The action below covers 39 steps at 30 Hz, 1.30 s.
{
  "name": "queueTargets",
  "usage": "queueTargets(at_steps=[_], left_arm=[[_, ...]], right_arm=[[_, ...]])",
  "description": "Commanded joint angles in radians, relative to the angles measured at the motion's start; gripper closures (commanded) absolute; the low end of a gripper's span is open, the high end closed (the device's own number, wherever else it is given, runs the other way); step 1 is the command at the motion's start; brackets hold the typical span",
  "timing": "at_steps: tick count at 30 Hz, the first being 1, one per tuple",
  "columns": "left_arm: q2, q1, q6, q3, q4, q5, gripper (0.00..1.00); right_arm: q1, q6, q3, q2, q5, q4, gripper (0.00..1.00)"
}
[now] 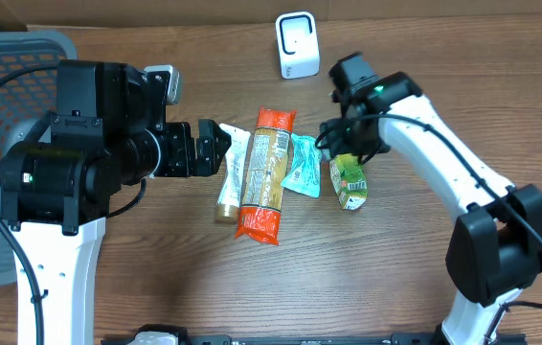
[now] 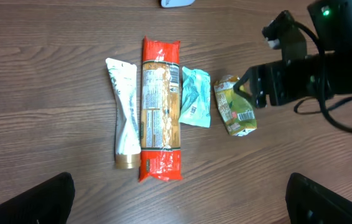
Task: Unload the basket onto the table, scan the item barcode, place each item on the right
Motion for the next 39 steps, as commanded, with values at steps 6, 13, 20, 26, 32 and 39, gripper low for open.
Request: queueTargets(at_steps=[6, 13, 20, 26, 32, 39], left_arm=[[0.006, -0.008, 0.022, 0.003, 0.001, 0.008, 0.0], [0.006, -0.008, 0.022, 0.003, 0.001, 0.008, 0.01], [0.006, -0.008, 0.022, 0.003, 0.001, 0.008, 0.0], [0.006, -0.008, 0.022, 0.003, 0.001, 0.008, 0.0], [0.006, -0.008, 0.022, 0.003, 0.001, 0.008, 0.01], [0.006, -0.008, 0.022, 0.003, 0.0, 0.008, 0.0]], right_arm=[[-0.014, -0.074, 0.0, 0.115, -0.006, 0.039, 0.23], [-0.014, -0.073, -0.009, 0.163, -0.009, 0.077, 0.32], [-0.016, -0.067, -0.016, 0.163, -0.024, 0.098, 0.58], [-0.016, -0.037, -0.065, 0.163, -0.025, 0.125, 0.79], [-0.017, -0.028, -0.07, 0.162, -0.025, 0.111, 0.96], [-0.084, 0.126, 0.017, 0.14, -0.025, 0.021, 0.96]])
